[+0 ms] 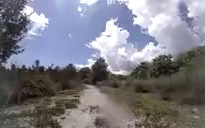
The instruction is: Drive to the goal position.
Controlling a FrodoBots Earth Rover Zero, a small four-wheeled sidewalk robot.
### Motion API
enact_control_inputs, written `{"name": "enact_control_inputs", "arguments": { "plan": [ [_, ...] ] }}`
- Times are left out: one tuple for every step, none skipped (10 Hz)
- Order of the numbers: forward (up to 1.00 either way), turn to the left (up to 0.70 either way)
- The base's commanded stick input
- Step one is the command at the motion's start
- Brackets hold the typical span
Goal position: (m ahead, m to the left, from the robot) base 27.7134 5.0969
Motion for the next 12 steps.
{"name": "enact_control_inputs", "arguments": {
  "plan": [
    [0.70,0.00],
    [0.70,0.00],
    [0.70,0.00],
    [0.70,0.00],
    [0.70,0.17],
    [0.70,0.35],
    [0.70,0.35],
    [0.70,0.27],
    [0.70,0.02],
    [0.70,0.00],
    [0.70,0.00],
    [0.70,0.00]
  ]
}}
